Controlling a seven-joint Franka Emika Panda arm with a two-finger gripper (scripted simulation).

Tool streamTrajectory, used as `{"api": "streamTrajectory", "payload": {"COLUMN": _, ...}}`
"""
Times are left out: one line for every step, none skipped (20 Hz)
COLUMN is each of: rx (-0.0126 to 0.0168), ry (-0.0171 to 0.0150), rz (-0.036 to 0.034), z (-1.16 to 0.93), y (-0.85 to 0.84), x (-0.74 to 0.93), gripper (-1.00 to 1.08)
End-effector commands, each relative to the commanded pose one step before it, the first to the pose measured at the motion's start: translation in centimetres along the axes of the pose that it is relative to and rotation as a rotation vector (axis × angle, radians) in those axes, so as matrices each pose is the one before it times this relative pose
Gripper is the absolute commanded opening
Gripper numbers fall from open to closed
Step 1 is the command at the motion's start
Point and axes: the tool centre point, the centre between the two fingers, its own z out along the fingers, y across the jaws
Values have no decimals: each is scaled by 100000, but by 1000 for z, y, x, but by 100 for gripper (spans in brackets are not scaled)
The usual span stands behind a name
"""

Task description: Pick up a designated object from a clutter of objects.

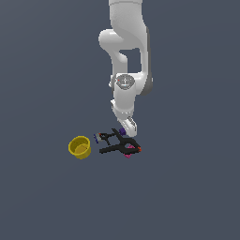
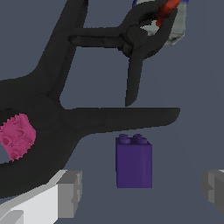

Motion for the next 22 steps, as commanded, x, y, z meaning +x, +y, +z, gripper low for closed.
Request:
{"api": "streamTrajectory", "payload": {"rx": -43, "ry": -12, "rz": 68, "z": 447, "y": 44, "x": -3, "gripper": 100}}
{"api": "streamTrajectory", "payload": {"rx": 0, "ry": 0, "rz": 0, "z": 290, "y": 8, "x": -16, "gripper": 100}}
{"api": "streamTrajectory", "payload": {"rx": 0, "ry": 0, "rz": 0, "z": 340, "y": 8, "x": -18, "gripper": 100}}
{"api": "streamTrajectory", "payload": {"rx": 5, "ry": 9, "rz": 68, "z": 386, "y": 22, "x": 8, "gripper": 100}}
{"api": "streamTrajectory", "payload": {"rx": 4, "ry": 6, "rz": 48, "z": 435, "y": 17, "x": -1, "gripper": 100}}
{"api": "streamTrajectory", "payload": {"rx": 0, "ry": 0, "rz": 0, "z": 485, "y": 5, "x": -22, "gripper": 100}}
{"api": "streamTrajectory", "payload": {"rx": 6, "ry": 7, "rz": 68, "z": 477, "y": 15, "x": 8, "gripper": 100}}
{"api": "streamTrajectory", "payload": {"rx": 5, "ry": 4, "rz": 48, "z": 424, "y": 8, "x": 3, "gripper": 100}}
{"api": "streamTrajectory", "payload": {"rx": 0, "ry": 0, "rz": 0, "z": 374, "y": -4, "x": -14, "gripper": 100}}
{"api": "streamTrajectory", "payload": {"rx": 0, "ry": 0, "rz": 0, "z": 323, "y": -5, "x": -12, "gripper": 100}}
{"api": "streamTrajectory", "payload": {"rx": 10, "ry": 1, "rz": 68, "z": 268, "y": 8, "x": 19, "gripper": 100}}
{"api": "streamTrajectory", "payload": {"rx": 0, "ry": 0, "rz": 0, "z": 222, "y": -5, "x": -7, "gripper": 100}}
{"api": "streamTrajectory", "payload": {"rx": 0, "ry": 0, "rz": 0, "z": 172, "y": -5, "x": -5, "gripper": 100}}
{"api": "streamTrajectory", "payload": {"rx": 0, "ry": 0, "rz": 0, "z": 122, "y": -4, "x": -4, "gripper": 100}}
{"api": "streamTrajectory", "payload": {"rx": 0, "ry": 0, "rz": 0, "z": 73, "y": -2, "x": -2, "gripper": 100}}
{"api": "streamTrajectory", "payload": {"rx": 0, "ry": 0, "rz": 0, "z": 24, "y": -1, "x": -1, "gripper": 100}}
{"api": "streamTrajectory", "payload": {"rx": 0, "ry": 0, "rz": 0, "z": 0, "y": 0, "x": 0, "gripper": -100}}
{"api": "streamTrajectory", "payload": {"rx": 0, "ry": 0, "rz": 0, "z": 0, "y": 0, "x": 0, "gripper": -100}}
{"api": "streamTrajectory", "payload": {"rx": 0, "ry": 0, "rz": 0, "z": 0, "y": 0, "x": 0, "gripper": -100}}
{"api": "streamTrajectory", "payload": {"rx": 0, "ry": 0, "rz": 0, "z": 0, "y": 0, "x": 0, "gripper": -100}}
{"api": "streamTrajectory", "payload": {"rx": 0, "ry": 0, "rz": 0, "z": 0, "y": 0, "x": 0, "gripper": -100}}
{"api": "streamTrajectory", "payload": {"rx": 0, "ry": 0, "rz": 0, "z": 0, "y": 0, "x": 0, "gripper": -100}}
